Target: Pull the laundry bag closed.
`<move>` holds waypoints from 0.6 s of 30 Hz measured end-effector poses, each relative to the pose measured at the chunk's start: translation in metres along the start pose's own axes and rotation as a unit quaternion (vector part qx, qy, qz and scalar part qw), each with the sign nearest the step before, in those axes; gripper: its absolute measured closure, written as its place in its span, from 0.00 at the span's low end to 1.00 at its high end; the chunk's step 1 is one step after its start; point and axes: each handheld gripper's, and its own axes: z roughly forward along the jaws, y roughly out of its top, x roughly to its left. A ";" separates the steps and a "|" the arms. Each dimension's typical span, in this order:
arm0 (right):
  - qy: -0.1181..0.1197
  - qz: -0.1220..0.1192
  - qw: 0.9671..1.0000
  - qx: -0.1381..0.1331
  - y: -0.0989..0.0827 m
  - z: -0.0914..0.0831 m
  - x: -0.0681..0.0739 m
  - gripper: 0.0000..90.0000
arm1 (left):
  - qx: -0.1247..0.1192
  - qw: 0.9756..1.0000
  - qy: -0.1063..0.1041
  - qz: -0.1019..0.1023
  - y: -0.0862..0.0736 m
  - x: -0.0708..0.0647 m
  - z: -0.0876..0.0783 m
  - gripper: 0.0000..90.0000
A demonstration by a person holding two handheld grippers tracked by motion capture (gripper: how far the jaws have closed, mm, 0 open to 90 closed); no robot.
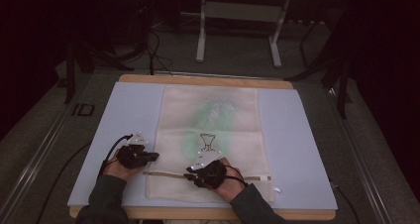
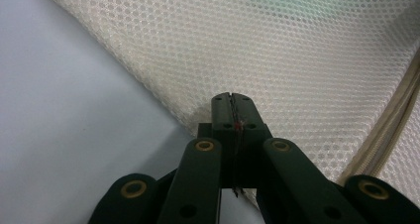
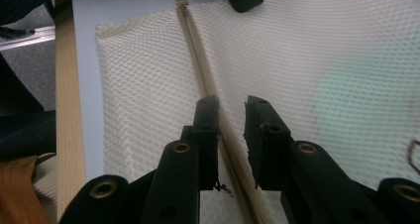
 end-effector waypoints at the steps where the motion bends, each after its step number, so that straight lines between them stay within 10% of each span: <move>1: 0.002 -0.001 1.000 0.000 0.001 0.002 0.001 0.84 | 0.000 1.000 0.000 0.000 0.000 0.000 0.000 0.99; 18: 0.022 -0.012 1.000 0.000 0.016 0.022 0.009 0.85 | -0.003 1.000 -0.003 -0.005 0.000 0.001 0.000 0.99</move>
